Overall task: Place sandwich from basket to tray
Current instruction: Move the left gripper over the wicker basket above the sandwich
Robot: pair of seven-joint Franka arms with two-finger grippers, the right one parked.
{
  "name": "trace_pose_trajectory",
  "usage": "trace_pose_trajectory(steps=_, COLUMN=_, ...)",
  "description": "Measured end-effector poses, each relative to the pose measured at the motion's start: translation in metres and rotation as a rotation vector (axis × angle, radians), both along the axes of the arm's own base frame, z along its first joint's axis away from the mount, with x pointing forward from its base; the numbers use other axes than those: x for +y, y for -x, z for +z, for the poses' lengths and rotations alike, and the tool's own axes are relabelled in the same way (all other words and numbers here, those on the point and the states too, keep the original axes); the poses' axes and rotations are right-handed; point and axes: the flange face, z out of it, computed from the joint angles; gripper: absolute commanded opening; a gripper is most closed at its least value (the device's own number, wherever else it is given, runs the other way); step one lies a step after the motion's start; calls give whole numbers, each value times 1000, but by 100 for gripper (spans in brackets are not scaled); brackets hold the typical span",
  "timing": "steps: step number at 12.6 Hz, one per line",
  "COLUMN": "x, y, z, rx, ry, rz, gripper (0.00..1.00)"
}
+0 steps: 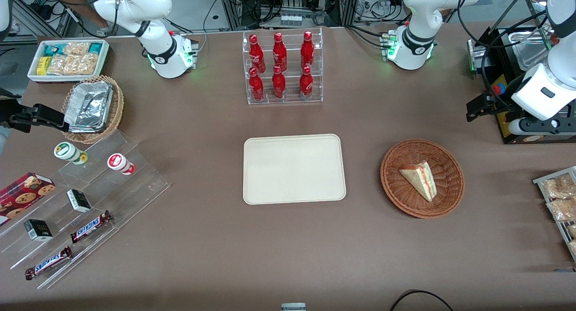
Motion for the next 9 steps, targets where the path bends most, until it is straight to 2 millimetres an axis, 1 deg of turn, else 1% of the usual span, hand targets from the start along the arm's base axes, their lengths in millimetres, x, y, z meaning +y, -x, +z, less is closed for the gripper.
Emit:
trace_pose_trajectory(steps=3, x=0, y=0, z=-1, rx=3, ry=0, rz=0, gripper=100)
trace_pose_trajectory(steps=4, x=0, y=-1, z=-4, rx=9, ry=0, rz=-1, gripper=100)
trace_pose_trajectory(steps=5, x=0, y=-3, z=-11, rx=21, ry=0, rz=-1, gripper=100)
trace_pose_trajectory(steps=7, x=-1, y=-11, z=-36, rx=41, ry=0, rz=-1, gripper=100)
trace_pose_trajectory(steps=9, x=-2, y=-16, z=-71, rx=49, ry=0, rz=-1, gripper=100)
